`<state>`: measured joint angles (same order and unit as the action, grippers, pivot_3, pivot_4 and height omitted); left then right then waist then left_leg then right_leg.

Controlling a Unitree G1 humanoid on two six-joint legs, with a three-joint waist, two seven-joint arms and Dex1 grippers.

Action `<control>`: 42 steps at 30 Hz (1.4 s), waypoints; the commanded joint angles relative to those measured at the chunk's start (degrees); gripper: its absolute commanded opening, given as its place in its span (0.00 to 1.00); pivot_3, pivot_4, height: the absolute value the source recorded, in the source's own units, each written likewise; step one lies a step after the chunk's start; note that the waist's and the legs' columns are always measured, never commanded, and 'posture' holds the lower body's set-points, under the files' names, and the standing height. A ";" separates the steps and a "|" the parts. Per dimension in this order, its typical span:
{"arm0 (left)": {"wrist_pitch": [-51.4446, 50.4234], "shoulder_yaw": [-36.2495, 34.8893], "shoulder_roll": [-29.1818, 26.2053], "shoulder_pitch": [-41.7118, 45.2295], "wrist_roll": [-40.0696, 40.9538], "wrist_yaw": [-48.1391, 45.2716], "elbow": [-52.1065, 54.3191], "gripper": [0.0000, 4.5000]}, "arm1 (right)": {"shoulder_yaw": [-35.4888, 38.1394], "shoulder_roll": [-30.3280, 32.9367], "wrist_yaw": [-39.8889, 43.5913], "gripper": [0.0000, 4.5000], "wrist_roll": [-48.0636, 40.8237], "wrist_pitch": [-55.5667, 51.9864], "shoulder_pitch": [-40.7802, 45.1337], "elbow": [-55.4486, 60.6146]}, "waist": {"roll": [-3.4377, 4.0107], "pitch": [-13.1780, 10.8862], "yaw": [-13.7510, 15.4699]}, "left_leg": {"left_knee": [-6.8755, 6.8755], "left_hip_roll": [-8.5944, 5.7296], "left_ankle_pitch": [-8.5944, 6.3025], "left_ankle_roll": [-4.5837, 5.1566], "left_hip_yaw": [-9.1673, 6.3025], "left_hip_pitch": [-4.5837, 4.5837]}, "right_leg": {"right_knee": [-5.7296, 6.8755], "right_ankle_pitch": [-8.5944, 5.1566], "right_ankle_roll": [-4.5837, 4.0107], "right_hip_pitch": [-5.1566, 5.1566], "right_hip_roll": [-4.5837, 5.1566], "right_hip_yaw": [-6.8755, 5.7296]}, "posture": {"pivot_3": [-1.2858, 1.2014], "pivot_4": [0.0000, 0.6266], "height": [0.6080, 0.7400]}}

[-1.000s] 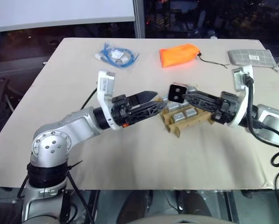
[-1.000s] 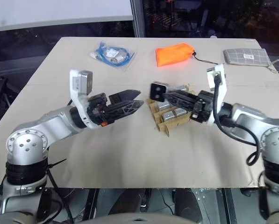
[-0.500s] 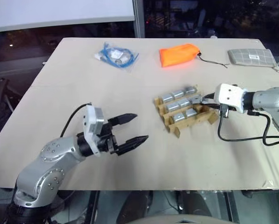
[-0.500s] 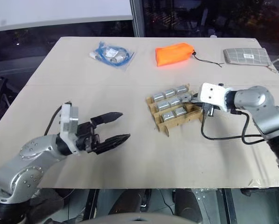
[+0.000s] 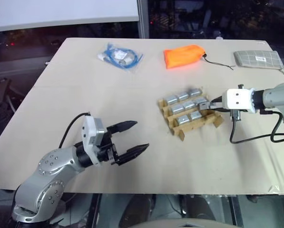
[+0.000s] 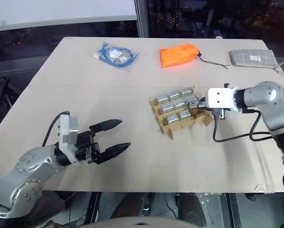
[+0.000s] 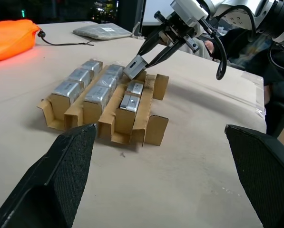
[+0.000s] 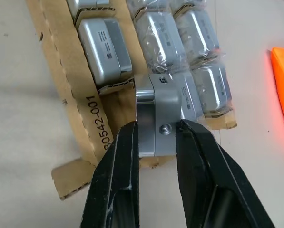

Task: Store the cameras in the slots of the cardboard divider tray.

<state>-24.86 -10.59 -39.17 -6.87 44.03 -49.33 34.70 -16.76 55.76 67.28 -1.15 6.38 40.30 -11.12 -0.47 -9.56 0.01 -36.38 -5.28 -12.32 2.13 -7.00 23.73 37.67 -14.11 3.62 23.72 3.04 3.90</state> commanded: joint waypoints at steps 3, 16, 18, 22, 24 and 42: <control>0.80 -0.38 0.00 -0.09 0.25 -0.24 2.29 1.00 | 0.97 2.13 5.28 0.12 1.91 -0.06 -0.18 2.13 | 0.00 0.00 0.02 | 0.00 0.00 0.00 0.01 0.02 -0.01 | 0.00 0.00 0.00 -0.01 0.00 0.02 | 0.52 0.24 1.00; 0.56 0.26 0.14 0.16 -0.07 0.62 2.99 1.00 | -1.97 0.57 8.92 0.12 8.09 -1.25 3.22 1.77 | 0.01 0.00 0.77 | -0.01 0.00 0.00 -0.01 0.00 -0.01 | 0.01 0.00 0.00 -0.01 0.00 -0.02 | 0.52 0.24 1.00; 0.59 0.19 0.08 0.02 -0.13 0.70 3.09 1.00 | -2.29 0.55 10.43 0.12 8.28 -1.42 4.14 1.52 | 0.01 0.00 0.79 | -0.01 0.00 0.00 0.00 0.00 0.00 | 0.00 0.00 0.00 -0.01 0.01 -0.02 | 0.52 0.24 1.00; 0.61 0.28 0.21 -0.09 -0.21 1.02 3.33 1.00 | -1.61 0.06 10.36 0.41 8.06 -0.31 5.27 1.10 | 0.00 0.00 0.83 | -0.01 -0.01 0.00 -0.01 -0.03 0.01 | -0.02 0.00 0.00 -0.01 0.02 -0.06 | 0.52 0.24 1.00; 0.55 0.47 0.32 0.03 -0.23 1.25 3.40 1.00 | -0.65 0.08 9.63 0.60 7.99 -0.51 5.17 1.35 | 0.01 -0.01 0.69 | -0.01 -0.01 0.00 -0.01 -0.01 0.01 | -0.01 0.00 0.00 0.00 0.02 -0.03 | 0.52 0.24 1.00; 4.21 -0.55 6.77 -1.17 -2.27 4.86 0.16 1.00 | 37.55 -8.67 -11.17 1.00 -18.08 -36.62 -31.15 34.32 | 0.02 0.03 0.96 | -0.04 -0.01 -0.02 0.03 -0.08 0.01 | 0.07 0.00 0.00 -0.03 0.01 -0.02 | 0.52 0.24 1.00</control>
<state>-22.19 -10.47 -32.69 -7.39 42.62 -45.20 34.77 15.14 47.95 59.10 -15.91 -27.44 10.81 18.26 -0.44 -9.53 0.98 -36.41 -5.29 -12.34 2.16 -7.05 23.74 37.78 -14.11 3.63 23.71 3.04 3.92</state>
